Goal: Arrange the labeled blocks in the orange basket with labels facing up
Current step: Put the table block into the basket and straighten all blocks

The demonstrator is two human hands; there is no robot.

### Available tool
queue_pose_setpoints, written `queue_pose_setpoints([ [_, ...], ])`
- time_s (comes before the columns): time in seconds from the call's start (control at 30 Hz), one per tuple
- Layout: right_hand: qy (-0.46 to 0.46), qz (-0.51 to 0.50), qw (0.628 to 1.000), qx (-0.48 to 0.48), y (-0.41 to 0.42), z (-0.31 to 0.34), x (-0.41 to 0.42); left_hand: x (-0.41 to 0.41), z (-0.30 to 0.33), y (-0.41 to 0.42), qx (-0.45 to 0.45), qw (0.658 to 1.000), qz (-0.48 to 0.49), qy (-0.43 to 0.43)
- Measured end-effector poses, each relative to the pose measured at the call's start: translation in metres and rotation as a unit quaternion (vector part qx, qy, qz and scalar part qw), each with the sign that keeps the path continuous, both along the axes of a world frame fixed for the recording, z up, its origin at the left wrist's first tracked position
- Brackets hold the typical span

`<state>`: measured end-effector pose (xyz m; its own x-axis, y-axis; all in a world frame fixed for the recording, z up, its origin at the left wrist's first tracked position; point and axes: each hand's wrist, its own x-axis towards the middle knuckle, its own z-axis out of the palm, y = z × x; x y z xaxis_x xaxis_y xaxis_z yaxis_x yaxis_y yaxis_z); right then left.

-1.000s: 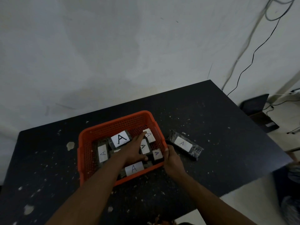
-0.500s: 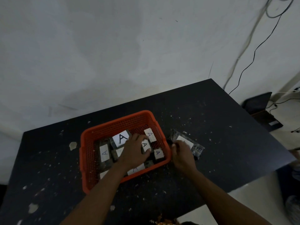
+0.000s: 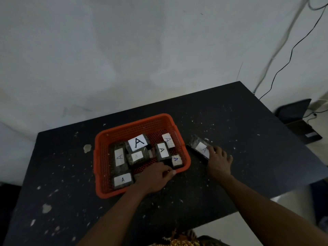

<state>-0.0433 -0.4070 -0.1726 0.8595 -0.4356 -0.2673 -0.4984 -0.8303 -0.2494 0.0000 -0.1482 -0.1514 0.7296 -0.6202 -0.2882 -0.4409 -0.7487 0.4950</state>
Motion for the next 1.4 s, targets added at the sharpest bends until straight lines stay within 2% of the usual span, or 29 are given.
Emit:
queue_pose_setpoints([
  [0.13,-0.033,-0.036,0.997,0.062,0.005,0.008,0.001,-0.007,0.002,0.005,-0.015,1.000,0.011,0.001],
  [0.27,-0.188,-0.051,0.977,0.081,0.019,0.030,0.022,-0.015,0.002,0.027,-0.032,0.998,0.052,-0.002],
  [0.37,-0.291,-0.015,0.953,0.088,0.036,0.052,0.049,-0.016,0.005,0.050,-0.031,0.996,0.083,-0.026],
  [0.43,-0.324,0.048,0.941,0.090,0.050,0.064,0.066,-0.014,0.006,0.065,-0.041,0.992,0.111,-0.049],
  [0.57,-0.283,0.204,0.935,0.062,0.083,0.067,0.090,-0.007,0.007,0.098,-0.055,0.974,0.160,-0.149],
  [0.63,-0.254,0.248,0.934,0.048,0.098,0.063,0.096,-0.004,0.007,0.115,-0.052,0.954,0.206,-0.213],
  [0.7,-0.234,0.264,0.935,0.033,0.109,0.058,0.101,-0.001,0.008,0.130,-0.036,0.940,0.249,-0.230],
  [0.87,-0.217,0.288,0.932,0.028,0.127,0.051,0.113,0.009,0.014,0.151,0.010,0.926,0.330,-0.183],
  [0.97,-0.207,0.301,0.930,0.035,0.138,0.049,0.122,0.019,0.019,0.157,-0.012,0.920,0.359,-0.159],
  [1.07,-0.195,0.310,0.930,0.029,0.146,0.045,0.128,0.030,0.022,0.160,-0.053,0.912,0.396,-0.094],
  [1.17,-0.193,0.311,0.930,0.033,0.149,0.042,0.136,0.045,0.021,0.165,-0.042,0.915,0.400,-0.034],
  [1.27,-0.190,0.319,0.928,0.027,0.150,0.042,0.147,0.061,0.019,0.168,-0.048,0.918,0.392,-0.032],
  [1.4,-0.195,0.342,0.919,0.017,0.147,0.042,0.159,0.075,0.016,0.166,-0.063,0.892,0.446,-0.037],
])
